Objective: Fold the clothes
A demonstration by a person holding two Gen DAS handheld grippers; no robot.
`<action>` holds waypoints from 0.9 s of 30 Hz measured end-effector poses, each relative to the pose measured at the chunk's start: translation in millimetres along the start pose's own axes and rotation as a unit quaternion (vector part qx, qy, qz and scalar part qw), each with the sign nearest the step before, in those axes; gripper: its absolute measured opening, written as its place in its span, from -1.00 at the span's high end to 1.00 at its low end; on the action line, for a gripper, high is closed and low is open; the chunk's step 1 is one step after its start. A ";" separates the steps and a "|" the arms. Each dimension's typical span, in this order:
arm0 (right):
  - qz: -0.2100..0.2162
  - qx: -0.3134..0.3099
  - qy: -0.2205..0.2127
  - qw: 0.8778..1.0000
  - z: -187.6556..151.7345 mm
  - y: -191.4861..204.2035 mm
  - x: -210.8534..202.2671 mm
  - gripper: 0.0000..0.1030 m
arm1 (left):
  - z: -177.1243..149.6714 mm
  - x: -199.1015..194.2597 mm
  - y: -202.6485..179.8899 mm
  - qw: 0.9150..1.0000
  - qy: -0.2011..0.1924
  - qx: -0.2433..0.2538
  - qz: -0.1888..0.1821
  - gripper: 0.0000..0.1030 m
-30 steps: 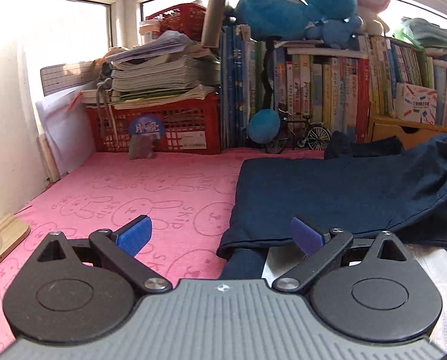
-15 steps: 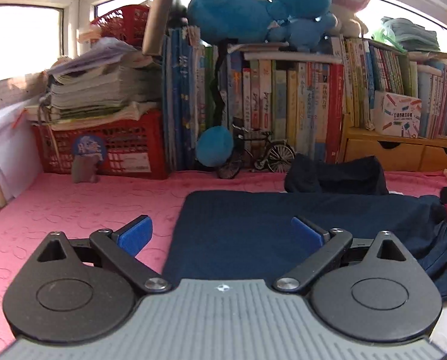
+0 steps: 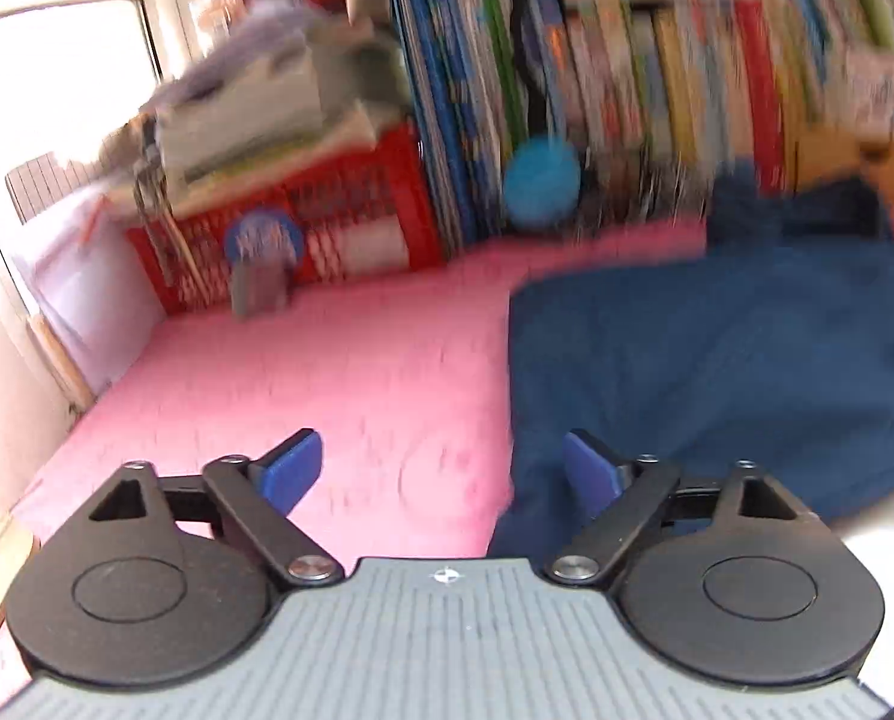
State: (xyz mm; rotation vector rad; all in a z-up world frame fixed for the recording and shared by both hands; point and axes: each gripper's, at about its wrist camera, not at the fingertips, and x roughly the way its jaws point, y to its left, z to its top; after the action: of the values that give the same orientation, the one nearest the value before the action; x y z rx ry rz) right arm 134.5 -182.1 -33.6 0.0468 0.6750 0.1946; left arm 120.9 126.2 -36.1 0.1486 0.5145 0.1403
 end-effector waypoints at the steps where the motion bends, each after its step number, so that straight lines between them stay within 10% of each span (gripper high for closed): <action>1: 0.027 0.014 -0.027 0.999 4.3 -0.7 -7.5 -0.53 | 10.4 -3.0 -4.1 1.000 -0.017 -0.012 -0.024 -0.69; 4: 0.031 0.050 -0.055 0.997 23.6 4.0 -1.2 -0.66 | 35.2 15.1 -34.0 0.997 -0.025 -0.036 -0.069 -0.68; 7: -0.047 0.040 -0.039 0.997 38.3 16.7 28.7 -0.59 | 42.3 51.5 -71.9 0.996 0.014 -0.037 -0.077 0.01; 11: -0.094 -0.018 0.000 0.995 35.7 28.9 63.0 -0.58 | 26.8 91.3 -101.2 0.994 0.064 -0.027 -0.082 0.05; 23: -0.076 -0.013 0.017 0.997 12.5 14.2 98.0 -0.99 | 12.4 120.7 -94.2 0.993 0.095 -0.050 -0.040 -0.91; 27: -0.072 -0.011 0.018 0.997 14.2 13.9 98.9 -0.99 | 9.5 114.7 -90.8 0.995 0.048 0.077 -0.031 -1.00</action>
State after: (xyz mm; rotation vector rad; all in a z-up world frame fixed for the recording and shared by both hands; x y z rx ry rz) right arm 216.7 -149.0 -82.0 -0.0268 0.7094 0.0641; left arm 233.2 55.8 -98.9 0.2780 0.6256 0.0478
